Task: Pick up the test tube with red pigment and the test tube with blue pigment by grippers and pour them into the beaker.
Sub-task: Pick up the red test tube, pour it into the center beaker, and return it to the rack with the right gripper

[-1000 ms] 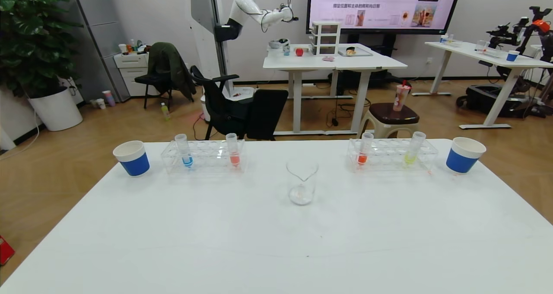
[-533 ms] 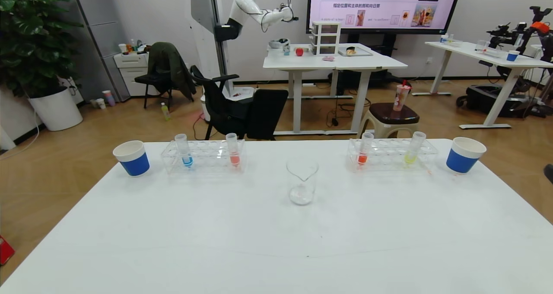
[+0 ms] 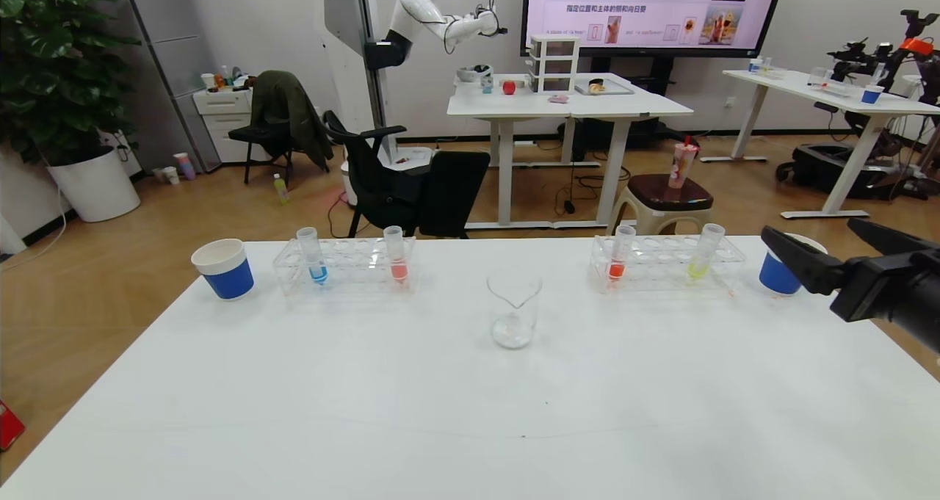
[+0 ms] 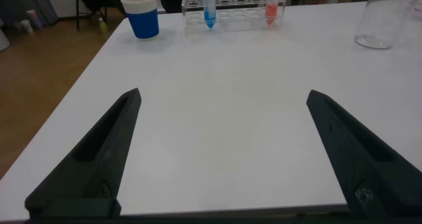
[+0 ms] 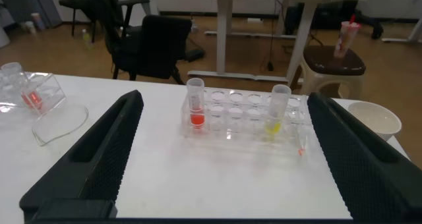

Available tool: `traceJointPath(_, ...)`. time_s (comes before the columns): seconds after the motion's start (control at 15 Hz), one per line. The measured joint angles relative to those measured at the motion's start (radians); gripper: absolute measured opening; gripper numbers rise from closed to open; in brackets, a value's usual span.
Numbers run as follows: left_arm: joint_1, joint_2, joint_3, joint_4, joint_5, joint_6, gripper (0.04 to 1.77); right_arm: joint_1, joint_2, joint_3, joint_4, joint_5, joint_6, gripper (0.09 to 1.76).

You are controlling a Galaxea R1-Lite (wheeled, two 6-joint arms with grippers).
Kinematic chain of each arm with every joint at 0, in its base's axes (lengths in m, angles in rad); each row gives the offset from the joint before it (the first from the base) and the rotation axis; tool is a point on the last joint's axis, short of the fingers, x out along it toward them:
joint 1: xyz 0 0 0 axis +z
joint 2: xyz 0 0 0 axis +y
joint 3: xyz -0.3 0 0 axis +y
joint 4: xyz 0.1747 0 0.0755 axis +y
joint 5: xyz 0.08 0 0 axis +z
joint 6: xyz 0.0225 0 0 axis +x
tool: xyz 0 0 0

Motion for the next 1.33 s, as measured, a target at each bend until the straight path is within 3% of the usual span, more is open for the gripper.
traceJointPath(0.67,0.0,0.0,0.0,0.0,0.0,0.0,1.75,0.021,0.564,-0.031,-0.506,-0.005,-0.002,1.74)
traceJointPath(1.33,0.0,0.0,0.0,0.001,0.0,0.0,1.75,0.078,0.869,-0.303,-0.546,-0.006,0.012,1.74)
